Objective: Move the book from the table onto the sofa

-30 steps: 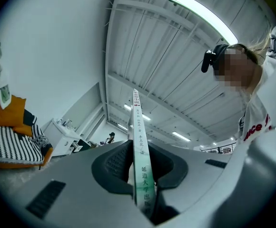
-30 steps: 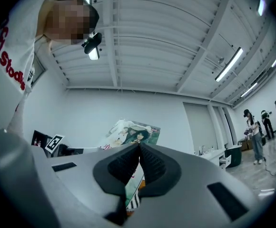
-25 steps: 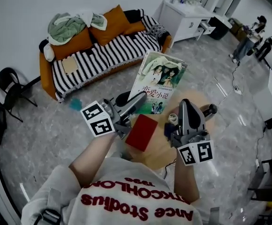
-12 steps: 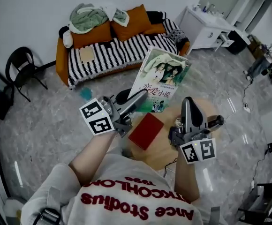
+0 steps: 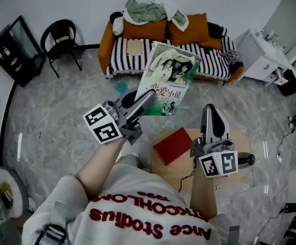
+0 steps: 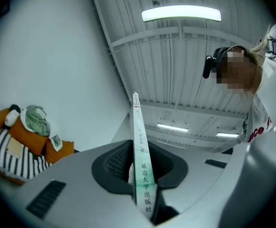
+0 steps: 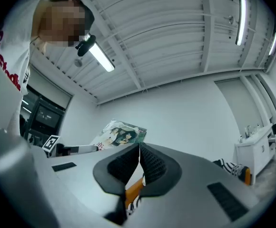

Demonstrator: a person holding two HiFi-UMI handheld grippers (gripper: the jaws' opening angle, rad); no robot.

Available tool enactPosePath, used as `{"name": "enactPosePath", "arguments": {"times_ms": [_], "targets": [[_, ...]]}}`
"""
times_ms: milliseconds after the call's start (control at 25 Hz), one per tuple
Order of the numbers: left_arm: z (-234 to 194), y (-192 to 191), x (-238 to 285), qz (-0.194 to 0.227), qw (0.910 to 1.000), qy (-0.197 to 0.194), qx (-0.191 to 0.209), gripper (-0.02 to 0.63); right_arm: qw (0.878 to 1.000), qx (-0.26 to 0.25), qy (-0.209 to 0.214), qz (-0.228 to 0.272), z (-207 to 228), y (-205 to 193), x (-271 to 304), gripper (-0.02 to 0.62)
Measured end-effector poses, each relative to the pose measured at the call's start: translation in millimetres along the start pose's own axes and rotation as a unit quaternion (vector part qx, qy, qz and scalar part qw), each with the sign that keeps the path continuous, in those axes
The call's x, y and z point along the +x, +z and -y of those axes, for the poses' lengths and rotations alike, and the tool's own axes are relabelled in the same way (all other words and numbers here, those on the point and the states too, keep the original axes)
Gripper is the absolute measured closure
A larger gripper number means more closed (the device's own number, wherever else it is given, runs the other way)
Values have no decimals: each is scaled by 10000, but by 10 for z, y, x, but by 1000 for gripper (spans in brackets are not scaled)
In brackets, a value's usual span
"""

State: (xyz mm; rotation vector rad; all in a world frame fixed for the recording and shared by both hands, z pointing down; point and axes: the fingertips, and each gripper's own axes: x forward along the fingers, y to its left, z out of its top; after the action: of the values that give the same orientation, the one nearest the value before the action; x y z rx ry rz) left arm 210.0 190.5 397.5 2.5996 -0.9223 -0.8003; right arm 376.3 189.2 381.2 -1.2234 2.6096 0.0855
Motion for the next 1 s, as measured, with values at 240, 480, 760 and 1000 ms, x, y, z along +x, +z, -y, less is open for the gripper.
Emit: {"name": "enactPosePath", "arguments": {"times_ms": [240, 480, 760, 1000], "targets": [[-442, 578, -706, 424, 9949, 816, 413, 535, 9976, 176, 669, -63, -523, -209, 611, 566], [-758, 1039, -1258, 777, 9813, 1581, 771, 535, 9911, 326, 1291, -57, -938, -290, 1179, 566], [-1105, 1556, -1718, 1045, 9704, 1917, 1034, 535, 9859, 348, 1637, 9, -1423, -339, 1715, 566], [-1488, 1856, -1841, 1125, 9695, 1888, 1083, 535, 9852, 351, 1675, 1, -1616, -441, 2135, 566]]}}
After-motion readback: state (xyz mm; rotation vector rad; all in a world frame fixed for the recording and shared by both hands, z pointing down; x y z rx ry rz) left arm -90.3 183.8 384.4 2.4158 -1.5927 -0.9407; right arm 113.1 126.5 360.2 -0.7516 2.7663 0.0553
